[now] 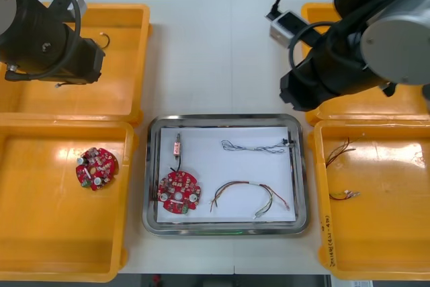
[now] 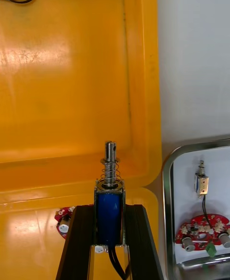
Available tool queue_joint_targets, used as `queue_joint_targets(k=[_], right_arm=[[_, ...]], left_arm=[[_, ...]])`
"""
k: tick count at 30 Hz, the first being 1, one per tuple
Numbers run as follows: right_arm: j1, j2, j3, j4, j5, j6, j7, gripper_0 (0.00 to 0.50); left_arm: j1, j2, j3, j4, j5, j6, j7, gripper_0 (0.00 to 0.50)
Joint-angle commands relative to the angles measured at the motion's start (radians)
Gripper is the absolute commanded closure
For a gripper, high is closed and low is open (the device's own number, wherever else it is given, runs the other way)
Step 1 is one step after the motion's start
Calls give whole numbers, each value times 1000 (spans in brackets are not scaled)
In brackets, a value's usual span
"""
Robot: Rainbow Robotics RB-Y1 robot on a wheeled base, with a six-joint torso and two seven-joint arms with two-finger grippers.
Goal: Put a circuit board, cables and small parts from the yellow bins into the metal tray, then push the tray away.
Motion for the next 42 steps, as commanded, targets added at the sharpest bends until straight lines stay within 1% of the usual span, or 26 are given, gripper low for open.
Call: queue_joint_targets(k=[1,5,10,12,13,15,22,32,37,42], right_arm=[[-29,-83,-118,-35,-63,3,-85,0],[19,-123,-216,-35,-101,3,-143,0],[94,-147,-333,-35,-113,3,-134,0],[137,-166,-388,-35,-119,3,-130,0],[137,-166,-388,-35,-119,3,-130,0],[182,-189,-445,-35,-132,3,-127,0],[280,-233,-535,-35,-138,3,-122,0],[430,-239,-610,-38,-152,3,-125,0],[488,-239,-624,-41,-135,3,-127,0],[519,-238,-624,-41,-95,3,-131,0]], left_arm=[[-12,-12,-54,-59,10,-7,177,500],[-37,-24,-114,-77,10,-13,259,500],[-64,-50,-181,-85,-14,-24,332,500],[-77,-69,-218,-85,-34,-30,364,500],[-77,-69,-218,-85,-34,-30,364,500],[-87,-95,-269,-85,-62,-48,396,500],[-110,-144,-391,-74,-111,-87,436,500],[-117,-200,-531,-62,-164,-117,491,500],[-117,-231,-578,-16,-191,-146,514,500],[-117,-259,-626,45,-224,-203,528,500]])
